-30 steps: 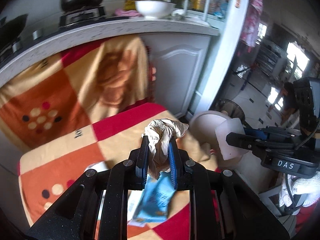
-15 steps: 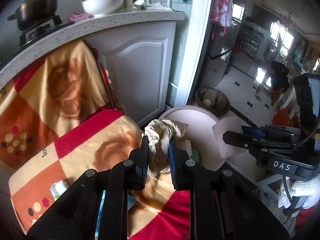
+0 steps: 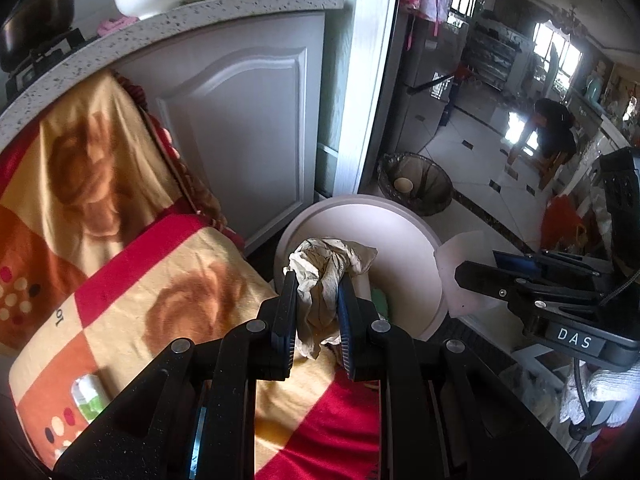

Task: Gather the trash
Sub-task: 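Carry the brown paper and white block with both tools over the white bin, then open both tools to drop the paper and block into the bin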

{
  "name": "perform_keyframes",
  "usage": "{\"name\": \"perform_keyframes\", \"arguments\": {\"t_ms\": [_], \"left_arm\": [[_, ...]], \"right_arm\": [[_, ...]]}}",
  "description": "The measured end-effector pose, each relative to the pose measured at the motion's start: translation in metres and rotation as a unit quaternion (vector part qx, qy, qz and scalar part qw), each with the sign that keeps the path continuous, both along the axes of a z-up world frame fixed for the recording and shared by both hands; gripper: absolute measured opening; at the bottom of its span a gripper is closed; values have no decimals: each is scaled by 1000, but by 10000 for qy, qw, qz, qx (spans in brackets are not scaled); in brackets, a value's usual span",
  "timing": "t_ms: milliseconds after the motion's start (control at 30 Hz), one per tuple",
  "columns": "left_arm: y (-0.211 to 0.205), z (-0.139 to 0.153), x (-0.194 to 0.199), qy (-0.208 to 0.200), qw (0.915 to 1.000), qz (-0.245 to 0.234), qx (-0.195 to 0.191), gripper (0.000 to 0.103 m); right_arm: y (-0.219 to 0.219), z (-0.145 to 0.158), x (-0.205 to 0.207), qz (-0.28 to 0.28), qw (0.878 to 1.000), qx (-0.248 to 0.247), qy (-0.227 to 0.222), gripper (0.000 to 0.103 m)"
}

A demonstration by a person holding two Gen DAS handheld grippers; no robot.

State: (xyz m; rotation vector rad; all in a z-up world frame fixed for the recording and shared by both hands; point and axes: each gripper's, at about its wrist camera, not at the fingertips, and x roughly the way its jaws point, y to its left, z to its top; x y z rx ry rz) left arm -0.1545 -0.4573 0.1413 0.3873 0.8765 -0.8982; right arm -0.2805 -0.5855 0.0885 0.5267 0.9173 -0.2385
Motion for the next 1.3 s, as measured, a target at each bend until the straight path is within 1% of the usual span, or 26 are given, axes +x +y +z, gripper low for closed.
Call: {"name": "perform_keyframes", "arguments": {"t_ms": [167, 333, 467, 633, 800, 1033, 1300], "left_arm": [[-14, -12, 1, 173, 9998, -64, 101, 16], [-25, -26, 9, 592, 9981, -61, 138, 16], [-33, -37, 15, 818, 9965, -28, 172, 16], [-45, -48, 18, 960, 9950, -13, 265, 16], [-55, -59, 22, 1036, 9940, 8, 350, 16], [-62, -70, 24, 990, 9940, 24, 471, 16], [-67, -75, 28, 968, 9940, 88, 505, 16]], "right_arm": [[-10, -13, -2, -95, 9999, 82, 95, 28], [-17, -28, 1, -184, 9994, 182, 228, 28], [-21, -41, 3, -223, 9988, 274, 332, 28], [-26, -52, 8, -259, 9982, 313, 437, 28], [-33, -66, 13, -357, 9971, 399, 546, 29], [-37, -89, 20, -345, 9948, 572, 775, 29], [-40, -101, 22, -433, 9933, 677, 826, 29]]}}
